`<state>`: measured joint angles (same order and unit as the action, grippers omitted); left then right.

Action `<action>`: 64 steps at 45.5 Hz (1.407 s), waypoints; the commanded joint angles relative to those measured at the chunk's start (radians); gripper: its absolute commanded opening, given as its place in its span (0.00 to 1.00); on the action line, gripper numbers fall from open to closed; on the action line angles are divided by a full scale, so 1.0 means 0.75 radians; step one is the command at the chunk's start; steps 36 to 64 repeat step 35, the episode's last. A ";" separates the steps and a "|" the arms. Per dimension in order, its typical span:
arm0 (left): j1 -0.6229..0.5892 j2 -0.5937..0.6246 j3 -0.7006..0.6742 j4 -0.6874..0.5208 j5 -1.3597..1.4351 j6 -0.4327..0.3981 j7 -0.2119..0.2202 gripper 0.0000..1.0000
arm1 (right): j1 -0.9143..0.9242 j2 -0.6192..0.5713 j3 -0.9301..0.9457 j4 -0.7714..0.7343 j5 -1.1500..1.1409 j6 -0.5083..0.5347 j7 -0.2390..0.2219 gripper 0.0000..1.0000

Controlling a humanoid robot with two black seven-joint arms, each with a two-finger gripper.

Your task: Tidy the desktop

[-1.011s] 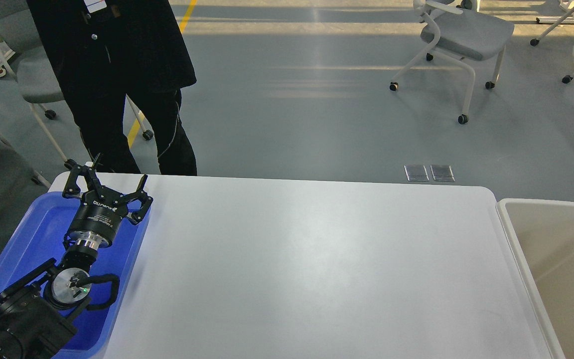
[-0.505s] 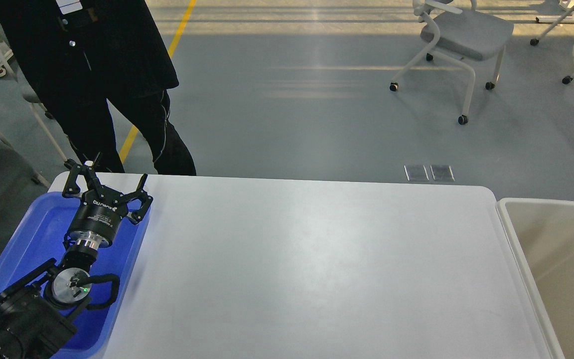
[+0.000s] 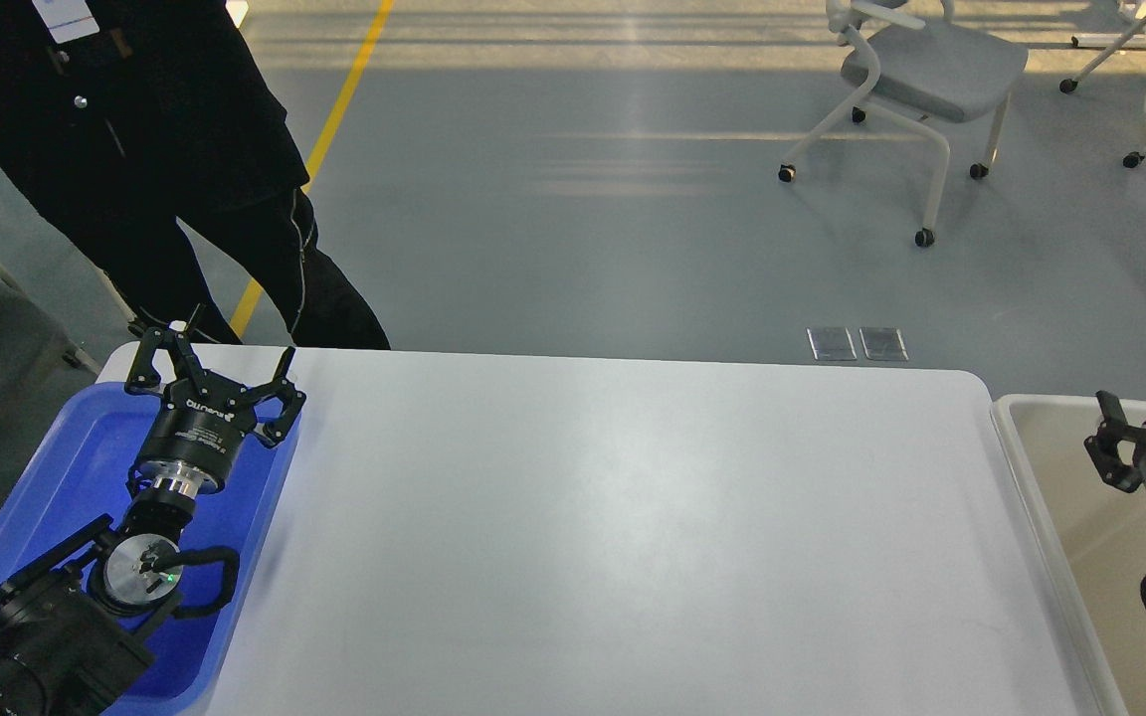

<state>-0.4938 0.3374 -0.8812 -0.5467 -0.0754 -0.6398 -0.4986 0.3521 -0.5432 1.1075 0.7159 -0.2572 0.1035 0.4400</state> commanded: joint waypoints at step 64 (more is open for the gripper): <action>0.000 0.000 0.001 -0.001 0.000 0.000 0.000 1.00 | -0.144 0.405 0.266 0.250 -0.070 0.126 -0.079 1.00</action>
